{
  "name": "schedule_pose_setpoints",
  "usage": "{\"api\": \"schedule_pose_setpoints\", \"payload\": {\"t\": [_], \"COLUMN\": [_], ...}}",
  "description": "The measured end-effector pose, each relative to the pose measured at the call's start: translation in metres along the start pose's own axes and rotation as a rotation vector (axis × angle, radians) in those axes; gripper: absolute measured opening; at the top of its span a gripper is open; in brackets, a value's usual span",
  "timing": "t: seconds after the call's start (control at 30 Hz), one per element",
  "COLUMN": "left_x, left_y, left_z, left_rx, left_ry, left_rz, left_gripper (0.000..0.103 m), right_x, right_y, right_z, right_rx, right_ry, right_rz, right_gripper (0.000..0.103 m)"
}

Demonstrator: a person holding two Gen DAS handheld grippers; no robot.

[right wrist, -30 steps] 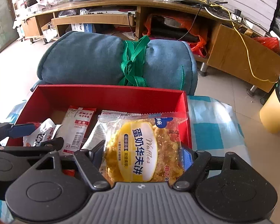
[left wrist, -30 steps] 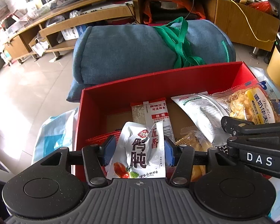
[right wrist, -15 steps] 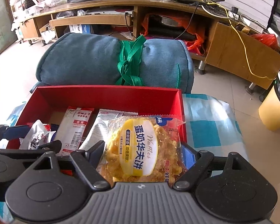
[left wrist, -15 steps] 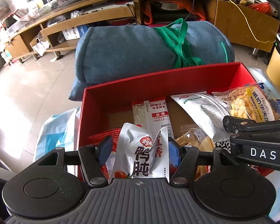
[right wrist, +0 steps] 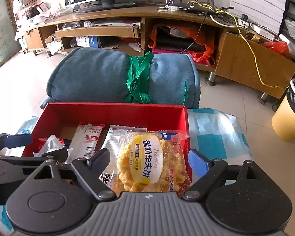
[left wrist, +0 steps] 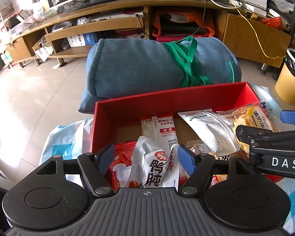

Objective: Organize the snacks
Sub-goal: 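Carry both packets over the red box and lower them inside, then open both grippers to release the packets into the red box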

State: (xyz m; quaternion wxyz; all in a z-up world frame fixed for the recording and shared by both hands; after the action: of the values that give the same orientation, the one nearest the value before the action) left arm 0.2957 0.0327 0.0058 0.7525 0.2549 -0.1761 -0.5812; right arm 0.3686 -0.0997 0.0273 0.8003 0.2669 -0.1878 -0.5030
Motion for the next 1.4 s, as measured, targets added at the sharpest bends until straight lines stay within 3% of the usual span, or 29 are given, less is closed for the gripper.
{"api": "schedule_pose_setpoints", "payload": {"t": [0.5, 1.4], "left_x": [-0.010, -0.026], "left_y": [-0.008, -0.038], "left_z": [0.017, 0.046], "left_rx": [0.022, 0.020], "left_ry": [0.009, -0.009], "left_rz": [0.011, 0.045], "left_gripper": [0.085, 0.087], "right_x": [-0.011, -0.028], "right_y": [-0.007, -0.040], "right_z": [0.029, 0.061], "right_rx": [0.037, 0.046], "right_ry": [-0.026, -0.023], "right_rz": [0.015, 0.028], "right_gripper": [0.085, 0.086]}}
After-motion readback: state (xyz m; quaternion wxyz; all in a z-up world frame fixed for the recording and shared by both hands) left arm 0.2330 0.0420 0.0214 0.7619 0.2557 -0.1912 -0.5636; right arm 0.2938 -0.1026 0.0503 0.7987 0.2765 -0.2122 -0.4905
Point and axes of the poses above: each gripper's, at about its wrist camera, not at the fingertips, and z roughly against the way its jaws point, x to its right, y to its top, the point moved 2 cm from there along -z, roughly the way its jaws point, and after that the axes turned 6 degrees about z, right-handed, at the moved point
